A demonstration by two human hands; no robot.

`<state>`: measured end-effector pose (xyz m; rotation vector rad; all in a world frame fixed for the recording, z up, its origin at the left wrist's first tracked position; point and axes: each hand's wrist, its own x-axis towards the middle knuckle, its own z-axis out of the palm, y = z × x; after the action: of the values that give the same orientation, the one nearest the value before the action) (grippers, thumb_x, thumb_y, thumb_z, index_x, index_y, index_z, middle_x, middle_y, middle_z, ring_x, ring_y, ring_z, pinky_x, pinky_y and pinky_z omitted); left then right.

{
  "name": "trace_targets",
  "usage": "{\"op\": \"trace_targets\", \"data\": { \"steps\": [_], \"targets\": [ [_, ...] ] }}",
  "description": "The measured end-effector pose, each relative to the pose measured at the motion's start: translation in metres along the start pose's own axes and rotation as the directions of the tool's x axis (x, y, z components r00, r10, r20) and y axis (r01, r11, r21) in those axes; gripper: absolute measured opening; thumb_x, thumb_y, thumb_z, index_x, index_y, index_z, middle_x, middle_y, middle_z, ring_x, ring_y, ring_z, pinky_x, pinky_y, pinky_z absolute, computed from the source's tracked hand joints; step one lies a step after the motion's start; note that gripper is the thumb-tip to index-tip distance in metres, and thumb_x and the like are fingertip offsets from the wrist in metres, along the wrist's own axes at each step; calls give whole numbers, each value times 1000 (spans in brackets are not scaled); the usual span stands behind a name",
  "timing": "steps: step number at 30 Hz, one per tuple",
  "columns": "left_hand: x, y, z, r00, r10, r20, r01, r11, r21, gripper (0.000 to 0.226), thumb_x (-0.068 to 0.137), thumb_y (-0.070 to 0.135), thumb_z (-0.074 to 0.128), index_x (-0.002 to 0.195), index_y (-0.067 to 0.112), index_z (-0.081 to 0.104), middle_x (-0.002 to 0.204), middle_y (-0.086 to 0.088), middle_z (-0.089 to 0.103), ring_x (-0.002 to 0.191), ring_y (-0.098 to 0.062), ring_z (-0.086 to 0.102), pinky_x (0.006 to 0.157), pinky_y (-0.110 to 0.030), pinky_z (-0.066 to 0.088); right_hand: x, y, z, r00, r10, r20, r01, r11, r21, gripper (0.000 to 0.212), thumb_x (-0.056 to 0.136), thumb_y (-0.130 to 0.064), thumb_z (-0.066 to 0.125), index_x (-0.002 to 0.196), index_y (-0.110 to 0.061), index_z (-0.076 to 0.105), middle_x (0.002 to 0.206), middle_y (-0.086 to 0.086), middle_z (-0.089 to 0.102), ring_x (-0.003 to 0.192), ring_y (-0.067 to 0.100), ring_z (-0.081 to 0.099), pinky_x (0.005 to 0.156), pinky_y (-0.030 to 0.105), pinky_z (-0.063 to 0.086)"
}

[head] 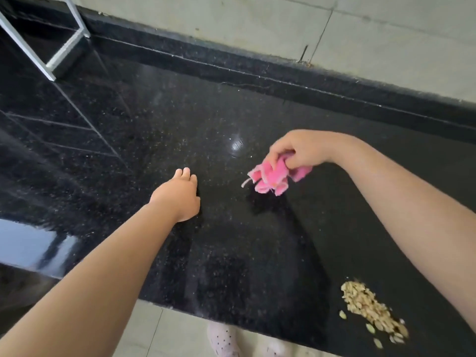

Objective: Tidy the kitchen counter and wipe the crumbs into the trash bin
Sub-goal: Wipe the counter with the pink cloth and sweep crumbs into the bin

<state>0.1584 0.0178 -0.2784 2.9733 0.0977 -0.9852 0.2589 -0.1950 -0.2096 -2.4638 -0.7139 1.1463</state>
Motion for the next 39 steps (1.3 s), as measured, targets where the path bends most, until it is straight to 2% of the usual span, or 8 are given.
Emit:
{"op": "trace_targets", "data": {
  "steps": [5, 9, 12, 15, 21, 29, 36, 39],
  "targets": [
    [-1, 1, -4, 997, 15, 78, -17, 1000, 26, 62, 101, 26, 31, 150, 2, 1, 158, -11, -11, 147, -23, -8, 118, -36, 20, 69, -35, -8, 962, -71, -264, 69, 997, -18, 30, 81, 9, 37, 78, -14, 56, 93, 2, 53, 57, 11, 58, 47, 19, 49],
    [2, 3, -4, 996, 9, 90, -10, 1000, 6, 63, 101, 30, 31, 149, 0, 3, 157, -13, -12, 147, -24, -9, 116, -35, 19, 104, -25, 11, 947, -76, -311, 49, 994, -95, 30, 79, 10, 34, 68, -12, 52, 93, 6, 49, 77, 27, 55, 64, 37, 54],
    [4, 1, -3, 996, 9, 86, -9, 1000, 3, 62, 101, 30, 32, 148, 1, 6, 158, -12, -11, 147, -23, -9, 116, -37, 23, 101, -12, 24, 940, -88, -331, 54, 993, -109, 38, 82, 7, 35, 58, -22, 41, 73, -4, 47, 77, 21, 48, 60, 23, 42],
    [3, 2, -3, 997, 2, 83, -1, 1000, -13, 64, 98, 33, 37, 147, 1, 11, 158, -12, -7, 147, -23, -6, 114, -38, 28, 70, 1, 37, 963, -128, -238, 94, 984, -152, 38, 83, 6, 37, 57, -22, 38, 69, -7, 45, 67, 16, 47, 59, 19, 36],
    [-1, 9, -8, 998, -41, 41, 42, 999, -12, 59, 97, 41, 37, 140, 2, 29, 154, -11, 10, 143, -23, 18, 102, -38, 42, -26, 48, 85, 988, -137, -64, 128, 983, -133, 31, 79, 8, 38, 59, -15, 45, 85, 16, 61, 92, 29, 54, 86, 45, 44],
    [-38, 97, 20, 984, 161, -74, -163, 986, -26, 50, 102, 27, 29, 147, 7, 22, 159, -3, 4, 147, -17, 9, 115, -31, 25, -119, 87, 123, 982, -50, 185, 89, 973, -211, 24, 83, 1, 38, 76, -19, 50, 95, 2, 60, 104, 17, 48, 89, 38, 44],
    [-79, 169, 47, 964, 256, -65, -259, 965, -46, 52, 102, 26, 27, 150, 10, 14, 160, -1, 2, 148, -13, 3, 117, -28, 18, -187, 107, 117, 992, 49, -114, -37, 993, 112, 33, 88, 1, 44, 79, -28, 56, 112, -6, 59, 100, 12, 58, 82, 20, 48],
    [-90, 182, 54, 974, 215, -73, -221, 972, -75, 52, 102, 26, 28, 150, 11, 14, 160, -1, 4, 148, -14, 5, 117, -30, 19, -204, 122, 123, 929, 181, -322, -73, 945, 320, 23, 89, 4, 45, 89, -14, 60, 107, -1, 58, 85, 17, 66, 70, 20, 57]
  ]
}}
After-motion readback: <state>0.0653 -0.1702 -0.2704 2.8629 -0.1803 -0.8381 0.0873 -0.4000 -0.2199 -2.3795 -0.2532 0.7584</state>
